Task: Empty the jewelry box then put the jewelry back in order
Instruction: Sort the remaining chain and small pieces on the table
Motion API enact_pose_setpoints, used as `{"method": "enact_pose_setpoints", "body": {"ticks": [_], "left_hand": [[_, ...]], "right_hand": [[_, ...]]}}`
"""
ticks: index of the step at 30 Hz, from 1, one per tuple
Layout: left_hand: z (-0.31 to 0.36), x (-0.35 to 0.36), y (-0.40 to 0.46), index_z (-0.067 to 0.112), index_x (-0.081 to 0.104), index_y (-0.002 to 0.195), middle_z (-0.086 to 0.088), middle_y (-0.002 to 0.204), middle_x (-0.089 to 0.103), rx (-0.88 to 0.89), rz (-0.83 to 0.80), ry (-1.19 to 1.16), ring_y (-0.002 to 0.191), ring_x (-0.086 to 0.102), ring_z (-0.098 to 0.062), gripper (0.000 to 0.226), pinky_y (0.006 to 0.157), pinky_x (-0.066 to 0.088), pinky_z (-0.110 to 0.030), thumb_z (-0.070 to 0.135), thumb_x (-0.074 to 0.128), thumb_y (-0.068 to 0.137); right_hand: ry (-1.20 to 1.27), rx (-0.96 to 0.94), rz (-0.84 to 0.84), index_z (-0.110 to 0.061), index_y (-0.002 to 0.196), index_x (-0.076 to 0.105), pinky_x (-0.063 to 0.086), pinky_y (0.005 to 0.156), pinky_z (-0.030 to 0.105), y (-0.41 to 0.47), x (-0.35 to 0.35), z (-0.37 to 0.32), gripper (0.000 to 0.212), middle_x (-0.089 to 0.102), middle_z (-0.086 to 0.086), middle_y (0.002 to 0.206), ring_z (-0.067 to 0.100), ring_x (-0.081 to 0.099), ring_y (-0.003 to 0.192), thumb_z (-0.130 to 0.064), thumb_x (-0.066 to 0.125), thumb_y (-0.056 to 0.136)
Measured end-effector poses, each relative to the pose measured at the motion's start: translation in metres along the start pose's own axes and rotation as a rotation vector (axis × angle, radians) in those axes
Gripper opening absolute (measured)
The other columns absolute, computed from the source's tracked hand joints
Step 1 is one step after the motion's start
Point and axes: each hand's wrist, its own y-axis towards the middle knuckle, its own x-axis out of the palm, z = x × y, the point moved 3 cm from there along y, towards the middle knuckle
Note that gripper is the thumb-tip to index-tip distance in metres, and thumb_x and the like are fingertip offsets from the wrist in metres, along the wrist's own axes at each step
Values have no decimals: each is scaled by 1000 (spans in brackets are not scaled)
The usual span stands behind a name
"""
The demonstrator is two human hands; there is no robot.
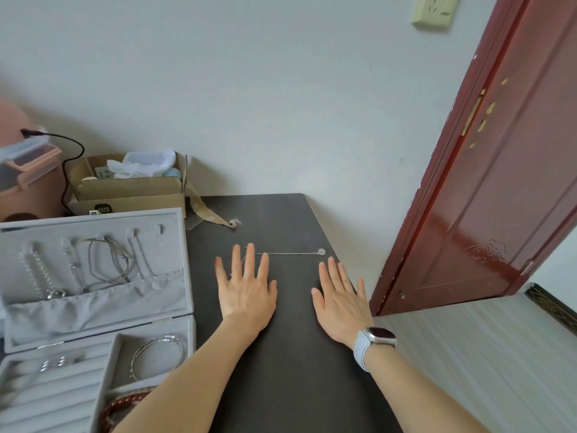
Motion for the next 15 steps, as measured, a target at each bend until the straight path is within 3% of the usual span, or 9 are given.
{"method": "enact_pose_setpoints", "body": {"ticks": [2, 6, 9, 12, 15], "left_hand": [[1, -17, -24, 22, 20, 144, -7, 156, 4, 59, 17, 2, 143, -5, -28, 53, 111, -2, -55, 42, 26, 96], [-9, -54, -95, 21, 48, 130, -6, 146, 36, 135, 194, -291, 138, 26, -24, 40, 109, 15, -51, 33, 44, 91], [-31, -71, -151, 17, 67, 104, -6, 116, 64, 135, 455, -424, 113, 56, -28, 31, 94, 36, -51, 29, 51, 80], [-62, -75, -197, 17, 67, 102, -3, 111, 65, 53, 492, -526, 104, 59, -27, 32, 90, 38, -44, 30, 48, 80], [-93, -67, -237, 20, 67, 103, 0, 107, 65, -48, 456, -640, 98, 57, -27, 33, 84, 38, -37, 30, 44, 82]], "right_hand": [[65, 35, 46, -18, 146, 9, 0, 117, 43, -30, -4, -3, 52, -5, 2, 157, 17, -4, 144, -35, 21, 98], [430, 23, 223, -13, 128, 48, 13, 117, 35, -102, -10, -19, 35, 38, 4, 145, 17, 32, 136, -16, 41, 94], [644, -4, 279, -9, 117, 57, 28, 102, 17, -152, -11, -37, 28, 52, 4, 129, 15, 46, 122, -6, 47, 90], [756, -40, 310, -9, 111, 59, 37, 91, 16, -187, -10, -56, 26, 56, 2, 112, 12, 52, 103, -1, 49, 88], [829, -102, 263, -10, 106, 61, 41, 78, 8, -212, -4, -81, 24, 57, -2, 99, 13, 55, 91, 0, 49, 87]]}}
